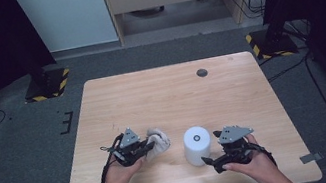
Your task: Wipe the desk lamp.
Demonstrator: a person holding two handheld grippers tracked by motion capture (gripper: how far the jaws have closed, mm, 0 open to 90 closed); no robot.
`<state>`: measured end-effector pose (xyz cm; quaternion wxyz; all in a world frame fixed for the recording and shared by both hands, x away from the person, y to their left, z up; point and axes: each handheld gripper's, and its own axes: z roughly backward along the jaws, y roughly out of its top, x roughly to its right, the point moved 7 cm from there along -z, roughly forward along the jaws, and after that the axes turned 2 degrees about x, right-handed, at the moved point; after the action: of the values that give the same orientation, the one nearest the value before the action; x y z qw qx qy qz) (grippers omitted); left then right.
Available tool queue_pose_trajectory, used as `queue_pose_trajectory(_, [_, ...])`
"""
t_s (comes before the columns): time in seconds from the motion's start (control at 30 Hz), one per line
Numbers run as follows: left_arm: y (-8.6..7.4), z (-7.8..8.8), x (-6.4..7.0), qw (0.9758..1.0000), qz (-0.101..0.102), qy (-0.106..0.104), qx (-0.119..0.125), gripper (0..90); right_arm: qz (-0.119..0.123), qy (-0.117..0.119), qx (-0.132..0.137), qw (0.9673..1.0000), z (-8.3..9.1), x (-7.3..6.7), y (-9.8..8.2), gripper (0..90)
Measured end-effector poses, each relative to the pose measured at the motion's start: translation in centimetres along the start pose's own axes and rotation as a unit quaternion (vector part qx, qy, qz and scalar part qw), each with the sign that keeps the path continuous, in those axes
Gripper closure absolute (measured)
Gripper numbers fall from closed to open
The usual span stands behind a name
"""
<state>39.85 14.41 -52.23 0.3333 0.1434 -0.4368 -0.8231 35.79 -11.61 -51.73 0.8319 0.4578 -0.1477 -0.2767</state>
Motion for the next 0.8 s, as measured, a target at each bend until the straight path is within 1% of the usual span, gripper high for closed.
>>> queue_pose_trajectory(0.13, [-0.1, 0.3, -0.5, 0.9999, 0.004, 0.009, 0.001, 77.4, -0.007, -0.011, -0.007, 0.9999, 0.5, 0.9, -0.7, 3.8])
queue_pose_trajectory(0.3, [-0.4, 0.8, -1.3, 0.9998, 0.007, 0.02, -0.003, 77.0, -0.015, -0.025, -0.02, 0.9994, 0.8, 2.1, -1.8, 4.0])
queue_pose_trajectory(0.47, [-0.5, 1.1, -2.1, 0.9994, 0.012, 0.033, -0.005, 76.9, -0.03, -0.04, -0.03, 0.9983, 0.9, 3.4, -2.5, 4.0])
queue_pose_trajectory(0.57, [-0.4, 1.2, -2.7, 0.9988, 0.012, 0.046, -0.012, 76.7, -0.037, -0.051, -0.036, 0.9974, 0.9, 4.0, -2.8, 4.1])
queue_pose_trajectory(0.67, [-0.4, 1.2, -3.5, 0.998, 0.017, 0.058, -0.016, 76.4, -0.047, -0.065, -0.043, 0.9959, 0.8, 4.7, -3.1, 4.5])
queue_pose_trajectory(0.8, [-0.5, 1.1, -4.9, 0.9965, 0.021, 0.078, -0.024, 76.4, -0.054, -0.074, -0.052, 0.9944, 0.8, 5.2, -3.5, 4.6])
